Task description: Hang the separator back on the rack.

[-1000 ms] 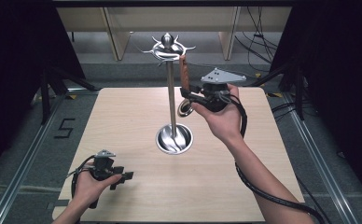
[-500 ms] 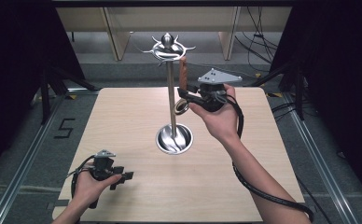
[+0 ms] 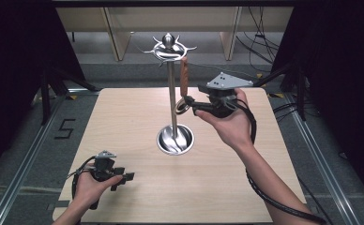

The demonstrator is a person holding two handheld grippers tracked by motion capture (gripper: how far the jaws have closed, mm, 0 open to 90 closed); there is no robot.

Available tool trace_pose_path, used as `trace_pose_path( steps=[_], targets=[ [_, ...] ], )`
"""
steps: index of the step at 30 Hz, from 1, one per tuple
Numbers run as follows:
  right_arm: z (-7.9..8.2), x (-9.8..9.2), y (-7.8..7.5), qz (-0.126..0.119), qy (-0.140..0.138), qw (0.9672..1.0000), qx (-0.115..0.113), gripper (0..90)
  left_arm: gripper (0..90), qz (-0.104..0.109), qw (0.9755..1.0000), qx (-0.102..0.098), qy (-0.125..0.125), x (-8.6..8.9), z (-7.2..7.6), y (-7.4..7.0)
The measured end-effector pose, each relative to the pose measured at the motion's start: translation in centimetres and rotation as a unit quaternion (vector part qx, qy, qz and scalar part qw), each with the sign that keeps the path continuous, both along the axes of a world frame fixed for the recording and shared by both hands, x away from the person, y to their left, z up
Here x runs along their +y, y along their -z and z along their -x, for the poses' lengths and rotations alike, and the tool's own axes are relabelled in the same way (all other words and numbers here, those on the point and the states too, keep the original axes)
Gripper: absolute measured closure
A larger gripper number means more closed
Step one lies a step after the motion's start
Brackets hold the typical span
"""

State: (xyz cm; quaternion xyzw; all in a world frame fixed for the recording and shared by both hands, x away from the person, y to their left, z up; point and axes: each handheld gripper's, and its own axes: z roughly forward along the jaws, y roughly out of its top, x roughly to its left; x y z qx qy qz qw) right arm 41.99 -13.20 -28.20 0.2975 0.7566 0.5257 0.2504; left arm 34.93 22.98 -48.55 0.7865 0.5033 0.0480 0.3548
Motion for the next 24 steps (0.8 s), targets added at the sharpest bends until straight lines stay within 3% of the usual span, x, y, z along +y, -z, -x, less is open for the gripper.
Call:
trace_pose_path(
  steps=[15,16,17,18,19,24],
  targets=[
    [1.8,-5.5,2.3,0.013,0.034,0.9989,0.031,38.7,44.6,0.0,1.0,0.004,-0.004,0.0,0.0,0.2],
    [1.8,-6.0,2.5,0.02,0.03,0.9991,0.024,38.8,44.6,0.0,1.0,0.004,-0.004,0.0,0.0,0.2],
    [2.0,-6.2,2.8,0.012,0.042,0.9984,0.037,39.0,44.5,0.0,1.0,0.004,-0.004,0.0,0.0,0.2],
    [2.0,-6.6,3.2,0.019,0.042,0.9984,0.032,39.2,44.6,-0.001,1.0,0.004,-0.004,0.0,0.0,0.2],
    [2.2,-7.0,3.6,0.018,0.047,0.9977,0.045,39.2,44.6,-0.003,1.0,0.004,-0.006,0.0,0.0,0.2],
    [2.4,-8.8,5.8,0.02,0.065,0.9957,0.062,39.6,44.5,-0.002,1.0,0.003,-0.007,0.0,0.0,0.3]
  ],
)
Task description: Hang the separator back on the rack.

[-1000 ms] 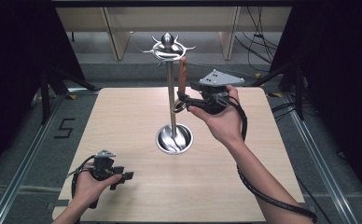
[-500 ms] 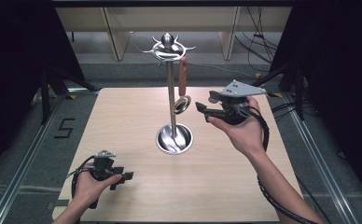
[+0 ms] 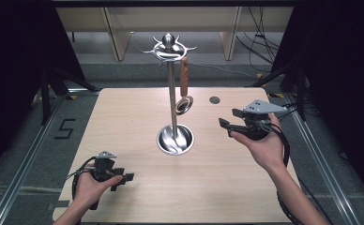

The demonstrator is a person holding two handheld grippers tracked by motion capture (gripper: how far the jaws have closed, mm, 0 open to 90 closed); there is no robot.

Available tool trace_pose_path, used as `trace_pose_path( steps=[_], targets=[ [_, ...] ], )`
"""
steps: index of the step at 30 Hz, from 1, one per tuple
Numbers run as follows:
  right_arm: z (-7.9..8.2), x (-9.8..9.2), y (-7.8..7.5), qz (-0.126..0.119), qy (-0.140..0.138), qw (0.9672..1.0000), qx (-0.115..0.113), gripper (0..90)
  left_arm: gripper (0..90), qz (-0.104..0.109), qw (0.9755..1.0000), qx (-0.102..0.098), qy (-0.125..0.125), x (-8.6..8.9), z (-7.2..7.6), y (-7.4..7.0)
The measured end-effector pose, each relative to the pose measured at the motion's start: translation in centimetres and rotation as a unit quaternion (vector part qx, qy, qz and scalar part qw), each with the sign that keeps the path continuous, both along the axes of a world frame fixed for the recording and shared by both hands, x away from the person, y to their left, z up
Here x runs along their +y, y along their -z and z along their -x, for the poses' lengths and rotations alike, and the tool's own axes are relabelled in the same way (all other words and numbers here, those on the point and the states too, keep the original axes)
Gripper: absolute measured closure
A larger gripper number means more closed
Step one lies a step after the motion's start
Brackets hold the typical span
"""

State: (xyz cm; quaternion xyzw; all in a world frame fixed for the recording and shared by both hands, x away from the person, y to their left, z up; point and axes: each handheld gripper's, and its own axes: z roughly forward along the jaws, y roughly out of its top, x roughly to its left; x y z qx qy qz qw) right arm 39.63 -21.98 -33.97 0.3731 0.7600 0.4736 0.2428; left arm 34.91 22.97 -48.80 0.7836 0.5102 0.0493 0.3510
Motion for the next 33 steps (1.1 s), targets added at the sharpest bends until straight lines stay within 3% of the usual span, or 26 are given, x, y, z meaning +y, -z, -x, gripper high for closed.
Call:
trace_pose_path(
  steps=[12,13,22,26,29,33],
  targets=[
    [0.8,-4.0,4.8,0.002,0.041,0.9984,0.038,41.3,44.3,-0.001,1.0,0.007,-0.002,0.0,-0.2,0.2],
    [1.0,-4.4,5.1,0.002,0.046,0.9974,0.055,41.6,44.3,-0.001,1.0,0.008,-0.002,0.0,-0.2,0.2],
    [1.3,-7.1,8.5,-0.008,0.082,0.9943,0.067,42.7,44.2,0.002,1.0,0.002,-0.001,0.1,-0.1,0.2],
    [1.4,-7.9,9.6,-0.004,0.09,0.9924,0.084,42.7,44.2,0.0,1.0,0.002,0.001,0.0,-0.1,0.1],
    [1.7,-8.1,10.1,-0.01,0.109,0.9891,0.099,42.7,44.2,0.0,1.0,-0.001,0.002,0.0,-0.1,0.0],
    [1.5,-8.3,10.3,-0.011,0.101,0.9915,0.082,42.6,44.0,0.001,1.0,-0.001,0.001,0.0,-0.1,0.0]
  ],
)
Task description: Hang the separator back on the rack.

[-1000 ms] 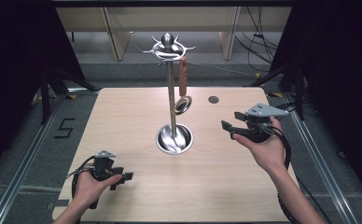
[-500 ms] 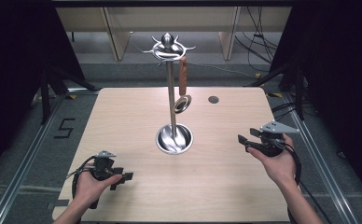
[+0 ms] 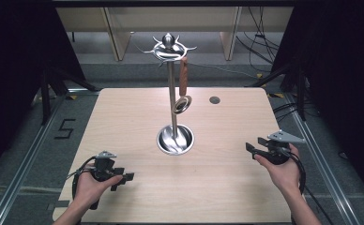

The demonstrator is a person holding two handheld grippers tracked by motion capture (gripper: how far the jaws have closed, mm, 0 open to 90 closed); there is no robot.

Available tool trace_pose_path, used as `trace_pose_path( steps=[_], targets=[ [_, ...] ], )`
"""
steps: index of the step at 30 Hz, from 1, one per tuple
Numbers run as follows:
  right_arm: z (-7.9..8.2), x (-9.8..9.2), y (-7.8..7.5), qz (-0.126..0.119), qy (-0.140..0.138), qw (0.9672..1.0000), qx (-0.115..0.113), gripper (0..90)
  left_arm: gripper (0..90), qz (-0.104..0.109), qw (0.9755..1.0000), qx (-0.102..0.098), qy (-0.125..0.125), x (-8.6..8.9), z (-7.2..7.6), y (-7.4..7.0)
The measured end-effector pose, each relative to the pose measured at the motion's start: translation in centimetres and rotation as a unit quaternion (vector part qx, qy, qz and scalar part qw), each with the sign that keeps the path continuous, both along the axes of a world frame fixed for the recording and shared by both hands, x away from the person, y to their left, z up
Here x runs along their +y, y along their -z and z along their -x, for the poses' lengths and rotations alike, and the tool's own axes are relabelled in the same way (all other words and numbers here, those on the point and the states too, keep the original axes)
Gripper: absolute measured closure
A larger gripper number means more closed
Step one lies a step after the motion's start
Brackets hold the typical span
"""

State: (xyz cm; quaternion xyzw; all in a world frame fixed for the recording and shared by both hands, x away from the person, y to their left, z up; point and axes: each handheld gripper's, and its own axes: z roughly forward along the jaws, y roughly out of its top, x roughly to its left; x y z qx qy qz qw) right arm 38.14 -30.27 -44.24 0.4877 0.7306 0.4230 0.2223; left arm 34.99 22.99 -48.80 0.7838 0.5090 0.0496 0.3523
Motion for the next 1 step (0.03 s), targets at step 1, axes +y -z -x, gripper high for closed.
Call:
trace_pose_path(
  steps=[1],
  targets=[
    [0.0,0.05,-0.04,-0.003,-0.001,1.0,0.0,42.8,43.9,-0.001,1.0,-0.001,0.0,0.01,0.0,-0.03]
  ],
)
